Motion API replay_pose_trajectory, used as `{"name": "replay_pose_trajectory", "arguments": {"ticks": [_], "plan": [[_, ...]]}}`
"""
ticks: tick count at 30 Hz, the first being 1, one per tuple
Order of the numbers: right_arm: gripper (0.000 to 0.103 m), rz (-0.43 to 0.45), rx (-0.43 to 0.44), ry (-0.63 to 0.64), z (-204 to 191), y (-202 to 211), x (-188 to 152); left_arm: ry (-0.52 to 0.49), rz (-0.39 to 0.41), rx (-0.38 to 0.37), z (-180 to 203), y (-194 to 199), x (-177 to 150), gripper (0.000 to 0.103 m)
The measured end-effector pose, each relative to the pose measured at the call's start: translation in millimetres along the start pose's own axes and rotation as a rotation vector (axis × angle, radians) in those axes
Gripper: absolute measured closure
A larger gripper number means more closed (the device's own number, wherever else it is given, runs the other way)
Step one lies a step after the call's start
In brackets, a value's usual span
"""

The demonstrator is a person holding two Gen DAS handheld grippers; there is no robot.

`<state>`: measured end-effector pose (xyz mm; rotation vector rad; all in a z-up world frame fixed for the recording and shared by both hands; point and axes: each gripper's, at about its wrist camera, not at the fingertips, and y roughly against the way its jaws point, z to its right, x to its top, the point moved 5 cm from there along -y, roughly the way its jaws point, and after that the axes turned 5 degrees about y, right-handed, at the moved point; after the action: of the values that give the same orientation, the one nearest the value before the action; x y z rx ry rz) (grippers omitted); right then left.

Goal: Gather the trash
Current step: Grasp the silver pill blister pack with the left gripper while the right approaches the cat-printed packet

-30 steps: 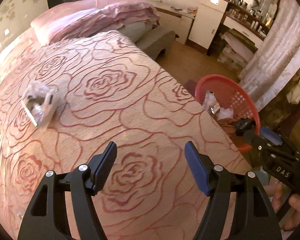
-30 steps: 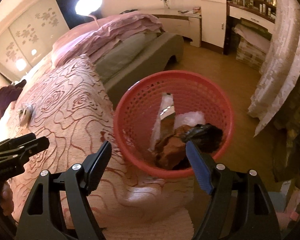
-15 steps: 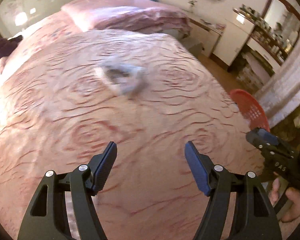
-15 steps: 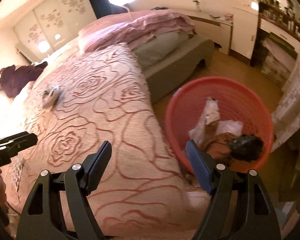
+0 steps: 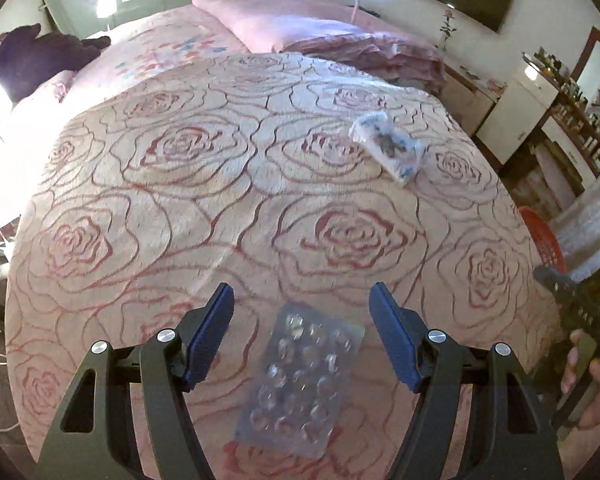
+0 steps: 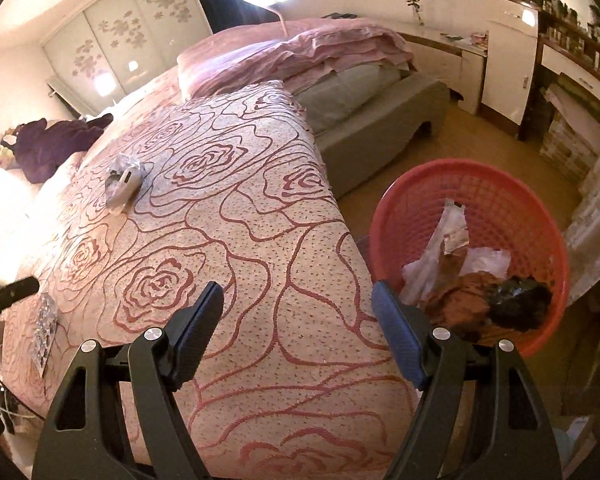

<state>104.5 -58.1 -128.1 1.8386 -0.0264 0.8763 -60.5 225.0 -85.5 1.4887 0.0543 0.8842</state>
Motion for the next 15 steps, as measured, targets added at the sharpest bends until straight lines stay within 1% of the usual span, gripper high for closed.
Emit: {"name": "replay_pose_trajectory", "arguments": {"ticks": [4,8,15], "plan": [[0.029,0.001,0.004,0.005,-2.2,-0.5,1.0,-0.044,-0.035,-0.017,-0.1,-2.2,-17.6,0.035],[0.029,-0.001,0.005,0.011,-4.4,-2.0,1.4,-0.067,-0.074,-0.018,-1.7,-8.3,-32.9,0.035],[0.029,-0.005,0.009,0.024,-11.6,-4.2,4.8,-0.119,-0.050,-0.008,-0.3,-5.1,-42.6,0.035]]}}
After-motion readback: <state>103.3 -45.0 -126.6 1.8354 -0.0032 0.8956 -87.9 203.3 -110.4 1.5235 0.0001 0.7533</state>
